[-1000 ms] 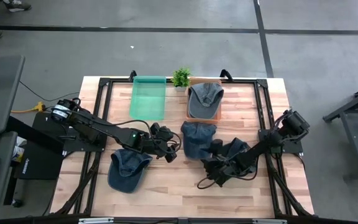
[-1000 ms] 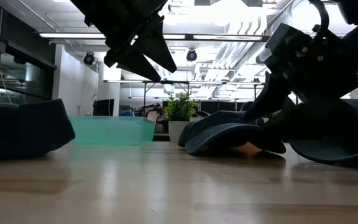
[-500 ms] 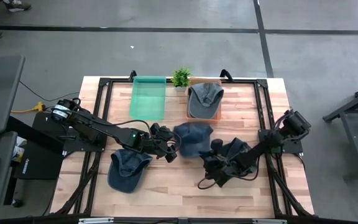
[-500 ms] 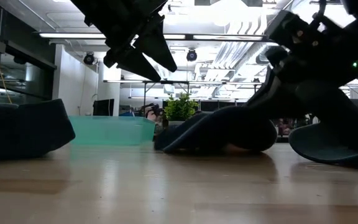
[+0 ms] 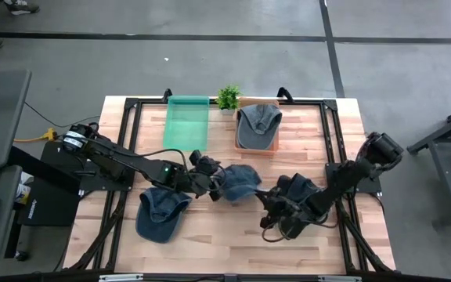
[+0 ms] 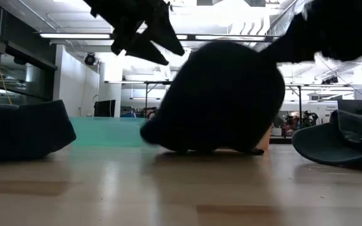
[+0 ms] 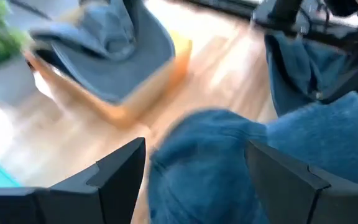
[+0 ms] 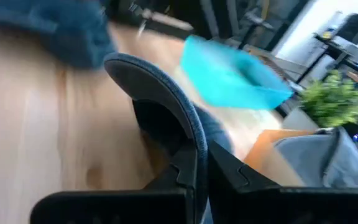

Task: Pick & Place hat
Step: Put the middle dark gray cap into the green bin

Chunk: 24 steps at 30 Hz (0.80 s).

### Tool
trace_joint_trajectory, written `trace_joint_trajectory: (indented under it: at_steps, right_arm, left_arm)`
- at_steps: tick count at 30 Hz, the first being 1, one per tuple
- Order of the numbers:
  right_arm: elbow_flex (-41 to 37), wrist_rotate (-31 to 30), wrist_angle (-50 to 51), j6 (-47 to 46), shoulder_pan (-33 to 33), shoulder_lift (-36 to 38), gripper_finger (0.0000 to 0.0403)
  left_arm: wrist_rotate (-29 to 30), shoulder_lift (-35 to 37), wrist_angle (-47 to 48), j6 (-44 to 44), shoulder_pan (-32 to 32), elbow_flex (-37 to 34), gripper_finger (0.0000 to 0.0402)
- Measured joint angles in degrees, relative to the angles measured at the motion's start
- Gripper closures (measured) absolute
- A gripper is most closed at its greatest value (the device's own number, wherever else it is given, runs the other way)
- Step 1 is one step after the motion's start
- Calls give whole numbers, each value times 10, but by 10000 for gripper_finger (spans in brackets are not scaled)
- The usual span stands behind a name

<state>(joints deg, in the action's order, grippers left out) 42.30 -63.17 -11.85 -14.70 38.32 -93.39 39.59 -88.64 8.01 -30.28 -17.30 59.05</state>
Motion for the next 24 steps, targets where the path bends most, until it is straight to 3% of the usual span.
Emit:
trace_joint_trajectory:
  at_steps: [9,14,19,24]
  right_arm:
    - [0,-81,25,-43,16,103,397]
    - [0,-130,42,-56,14,155,397]
    - [0,-187,23,-15,6,201,397]
    - [0,-157,-63,89,-1,238,397]
  left_arm:
    - [21,25,-56,121,-16,0,131]
    - [80,30,-91,176,-38,0,131]
    - [139,30,-110,209,-59,0,131]
    - [152,30,-114,202,-64,0,131]
